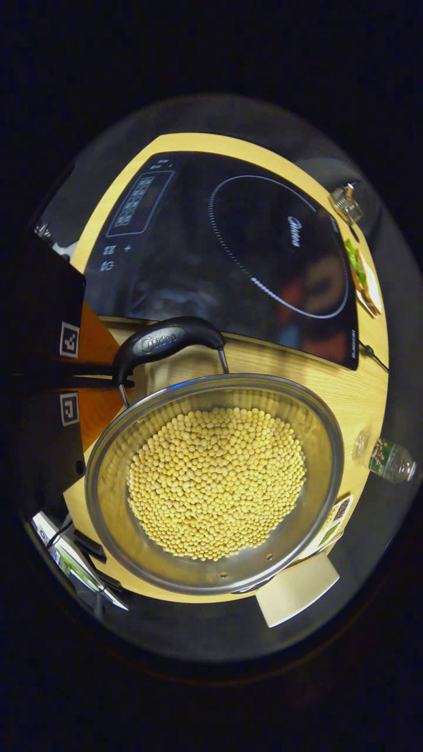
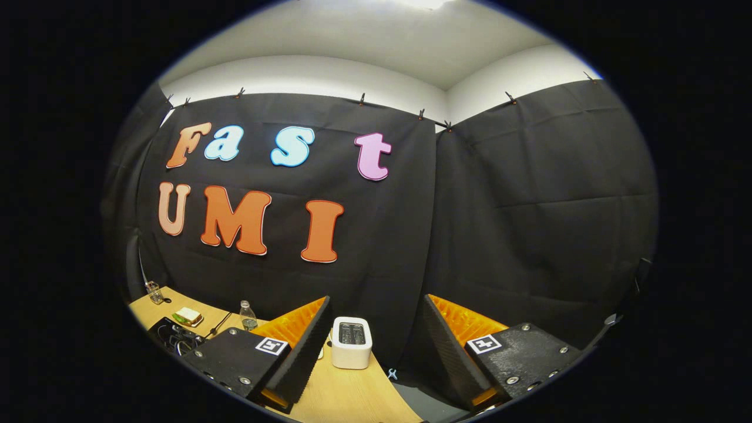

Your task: First push the handle of the pot to place it horizontally, then grasp the pot with both hands and set it on the induction cooktop.

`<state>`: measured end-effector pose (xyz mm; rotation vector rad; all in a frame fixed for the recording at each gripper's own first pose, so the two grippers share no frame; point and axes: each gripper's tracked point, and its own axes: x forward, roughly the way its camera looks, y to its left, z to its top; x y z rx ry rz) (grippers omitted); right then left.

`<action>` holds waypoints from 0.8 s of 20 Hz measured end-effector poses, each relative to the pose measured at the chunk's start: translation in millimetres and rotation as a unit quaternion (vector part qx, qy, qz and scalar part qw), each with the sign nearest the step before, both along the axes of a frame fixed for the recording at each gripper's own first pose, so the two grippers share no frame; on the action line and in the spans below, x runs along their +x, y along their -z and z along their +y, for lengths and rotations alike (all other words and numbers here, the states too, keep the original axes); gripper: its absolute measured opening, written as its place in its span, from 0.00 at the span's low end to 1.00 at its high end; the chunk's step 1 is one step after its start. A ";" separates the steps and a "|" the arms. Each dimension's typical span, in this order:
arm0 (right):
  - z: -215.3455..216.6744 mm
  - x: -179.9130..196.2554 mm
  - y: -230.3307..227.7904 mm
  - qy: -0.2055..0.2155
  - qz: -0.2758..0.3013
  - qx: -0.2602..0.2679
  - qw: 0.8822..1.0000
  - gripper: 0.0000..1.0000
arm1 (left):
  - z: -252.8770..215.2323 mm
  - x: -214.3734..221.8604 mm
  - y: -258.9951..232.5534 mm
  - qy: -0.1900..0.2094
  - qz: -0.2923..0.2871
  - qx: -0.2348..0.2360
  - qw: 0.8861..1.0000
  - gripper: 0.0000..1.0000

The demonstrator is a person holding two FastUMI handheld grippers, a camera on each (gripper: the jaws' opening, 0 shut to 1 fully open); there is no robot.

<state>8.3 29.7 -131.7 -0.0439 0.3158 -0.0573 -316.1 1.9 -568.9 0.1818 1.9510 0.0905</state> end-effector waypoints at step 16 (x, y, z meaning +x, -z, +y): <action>42.2 6.2 50.7 -0.033 0.072 0.005 0.997 0.95 | 28.1 109.0 39.2 0.158 -0.096 -0.075 0.980 0.08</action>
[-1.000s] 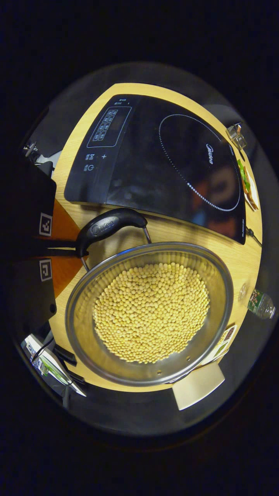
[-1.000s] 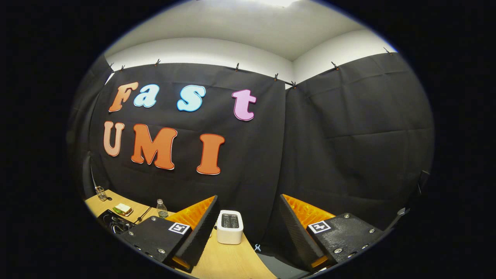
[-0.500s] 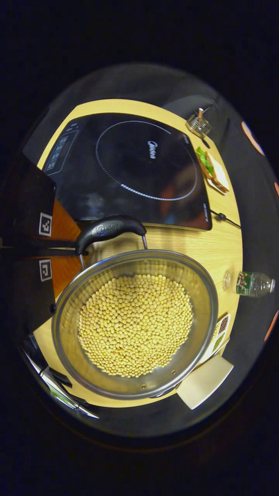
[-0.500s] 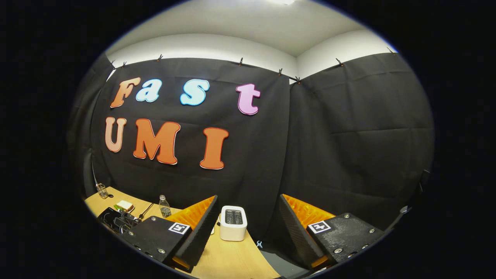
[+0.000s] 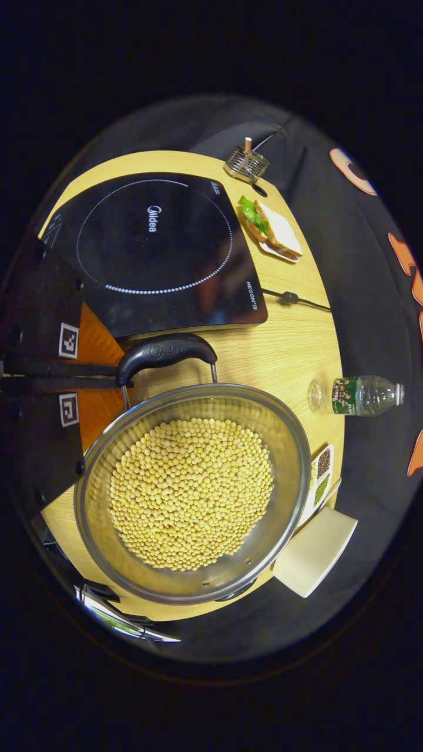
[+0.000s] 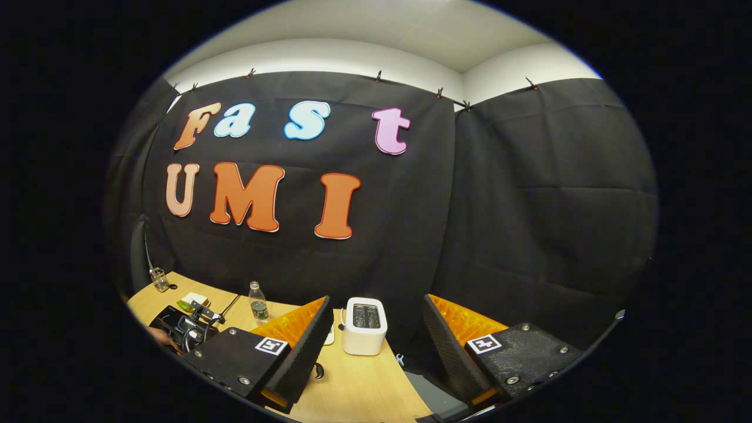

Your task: First push the handle of the pot to place it horizontally, then grasp the pot with both hands and set it on the induction cooktop.

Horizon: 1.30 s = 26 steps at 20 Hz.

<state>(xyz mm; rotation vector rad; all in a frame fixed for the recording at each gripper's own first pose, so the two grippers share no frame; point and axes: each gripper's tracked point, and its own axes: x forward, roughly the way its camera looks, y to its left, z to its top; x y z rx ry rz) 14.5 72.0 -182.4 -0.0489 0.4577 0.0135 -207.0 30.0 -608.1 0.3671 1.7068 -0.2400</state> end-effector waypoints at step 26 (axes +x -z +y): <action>83.3 -11.3 144.3 -0.071 0.160 0.006 0.985 0.96 | -26.1 92.6 -41.0 -0.055 -0.072 -0.124 0.988 0.98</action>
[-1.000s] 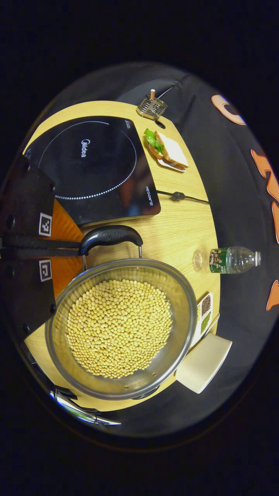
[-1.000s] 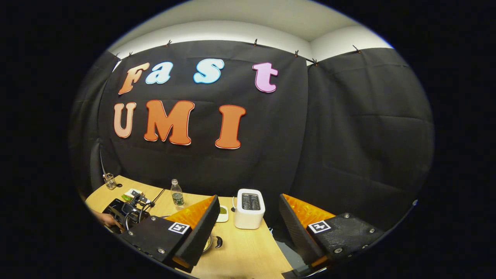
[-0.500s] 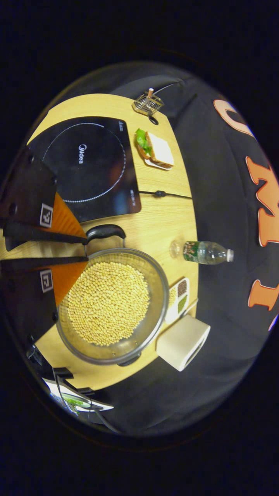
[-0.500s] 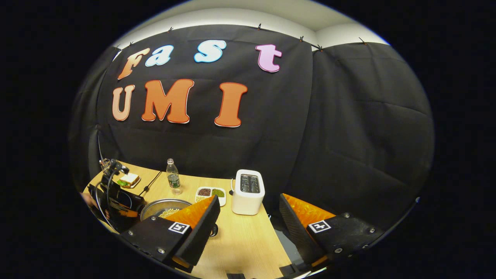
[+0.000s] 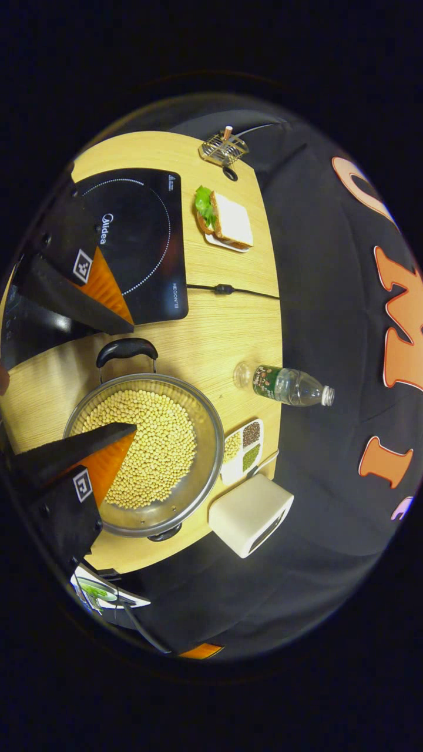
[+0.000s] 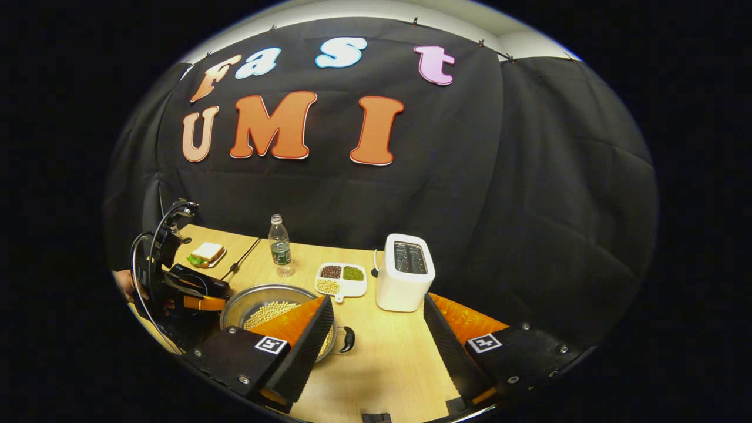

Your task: First push the handle of the pot to place it horizontally, then grasp the pot with both hands and set it on the induction cooktop.

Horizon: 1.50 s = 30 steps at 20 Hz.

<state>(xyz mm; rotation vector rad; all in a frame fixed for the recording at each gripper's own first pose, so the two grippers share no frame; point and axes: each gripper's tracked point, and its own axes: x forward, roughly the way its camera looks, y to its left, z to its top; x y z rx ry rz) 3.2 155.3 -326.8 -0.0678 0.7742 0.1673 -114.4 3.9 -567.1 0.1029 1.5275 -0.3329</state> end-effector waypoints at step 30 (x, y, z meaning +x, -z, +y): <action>69.6 -38.6 240.1 0.008 0.275 -0.023 0.961 0.90 | 11.3 -11.8 81.2 0.039 -0.011 0.038 0.998 0.71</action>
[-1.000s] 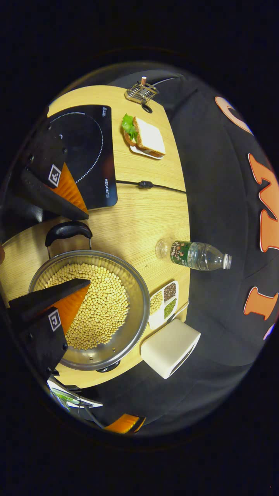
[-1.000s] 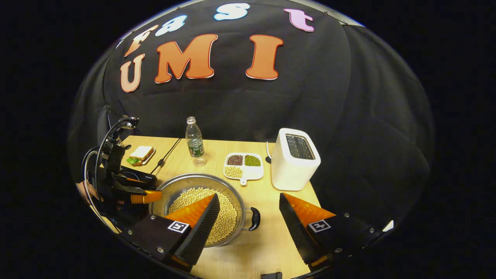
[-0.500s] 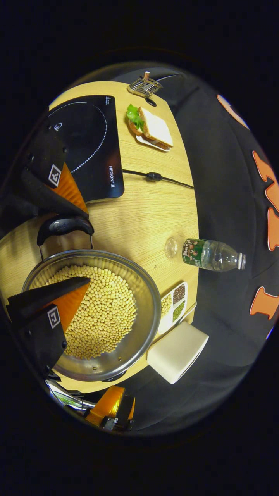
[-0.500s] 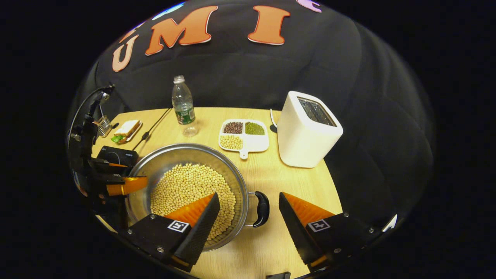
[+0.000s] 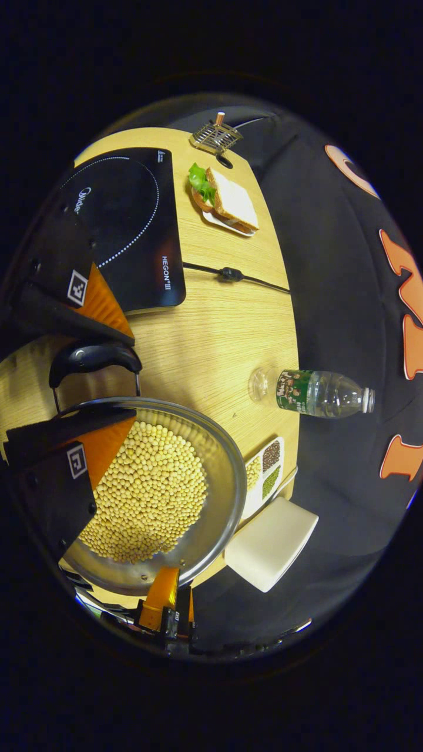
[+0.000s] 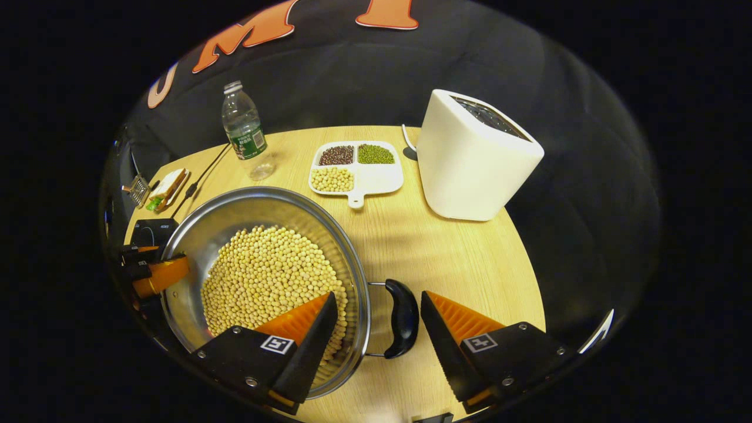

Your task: First push the handle of the pot to place it horizontally, then grasp the pot with both hands and set it on the induction cooktop.

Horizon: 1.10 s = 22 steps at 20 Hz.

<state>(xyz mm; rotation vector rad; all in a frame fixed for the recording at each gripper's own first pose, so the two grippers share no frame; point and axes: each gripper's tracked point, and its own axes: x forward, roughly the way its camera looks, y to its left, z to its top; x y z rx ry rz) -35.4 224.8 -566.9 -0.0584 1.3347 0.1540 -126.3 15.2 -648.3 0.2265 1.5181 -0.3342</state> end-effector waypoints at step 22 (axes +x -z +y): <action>7.9 -21.0 4.2 0.066 0.052 0.064 0.994 0.56 | -5.8 19.1 -7.7 -0.014 -0.038 0.026 0.999 0.65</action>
